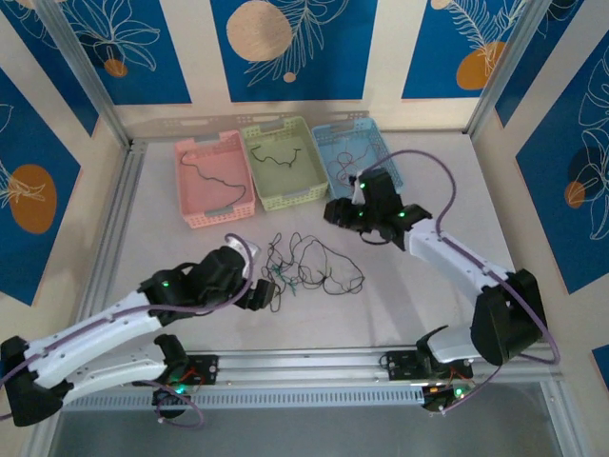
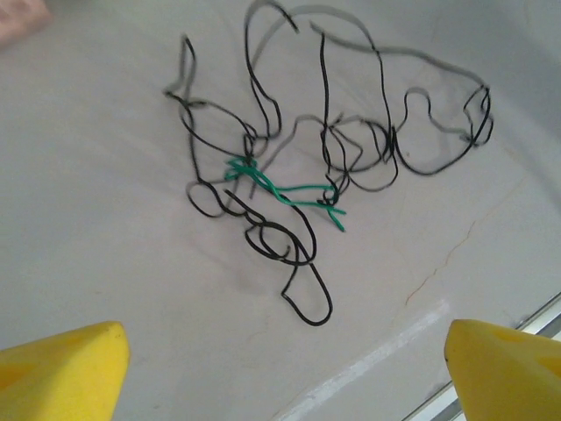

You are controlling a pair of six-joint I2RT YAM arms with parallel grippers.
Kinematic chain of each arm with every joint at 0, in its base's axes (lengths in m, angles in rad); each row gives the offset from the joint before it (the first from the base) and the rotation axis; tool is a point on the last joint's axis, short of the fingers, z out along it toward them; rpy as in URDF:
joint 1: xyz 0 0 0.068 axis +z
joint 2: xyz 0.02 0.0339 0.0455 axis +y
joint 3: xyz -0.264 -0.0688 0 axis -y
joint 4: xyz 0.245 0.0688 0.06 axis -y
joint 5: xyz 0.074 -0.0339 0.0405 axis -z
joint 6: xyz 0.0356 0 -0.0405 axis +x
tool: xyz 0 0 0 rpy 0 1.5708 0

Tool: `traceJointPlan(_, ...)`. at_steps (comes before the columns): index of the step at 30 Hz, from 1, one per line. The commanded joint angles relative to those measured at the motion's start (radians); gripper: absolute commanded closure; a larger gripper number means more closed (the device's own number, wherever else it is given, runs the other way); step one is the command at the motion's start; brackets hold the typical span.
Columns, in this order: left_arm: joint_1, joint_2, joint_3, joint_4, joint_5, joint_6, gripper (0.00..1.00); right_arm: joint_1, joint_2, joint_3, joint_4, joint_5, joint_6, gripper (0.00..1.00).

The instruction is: Untangle the cables

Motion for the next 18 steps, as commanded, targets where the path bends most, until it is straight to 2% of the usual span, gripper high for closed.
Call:
traceJointPlan(1, 0.019, 0.017, -0.067, 0.187, 0.072, -0.072, 0.08, 0.043, 0.062, -0.039, 0.069, -0.028, 0.061, 0.62)
traceJointPlan(3, 0.026, 0.033, -0.096, 0.221, 0.073, -0.083, 0.09, 0.057, 0.117, -0.025, 0.077, -0.053, 0.086, 0.64)
traceJointPlan(11, 0.057, 0.034, -0.143, 0.246, 0.075, -0.108, 0.09, 0.101, 0.214, -0.003, 0.071, 0.003, 0.115, 0.65)
traceJointPlan(15, 0.064, 0.024, -0.171, 0.261, 0.076, -0.119, 0.09, 0.097, 0.237, 0.008, 0.028, 0.088, 0.087, 0.65)
traceJointPlan(18, 0.068, 0.023, -0.182, 0.267, 0.085, -0.125, 0.09, 0.078, 0.259, 0.024, 0.016, 0.084, 0.084, 0.65)
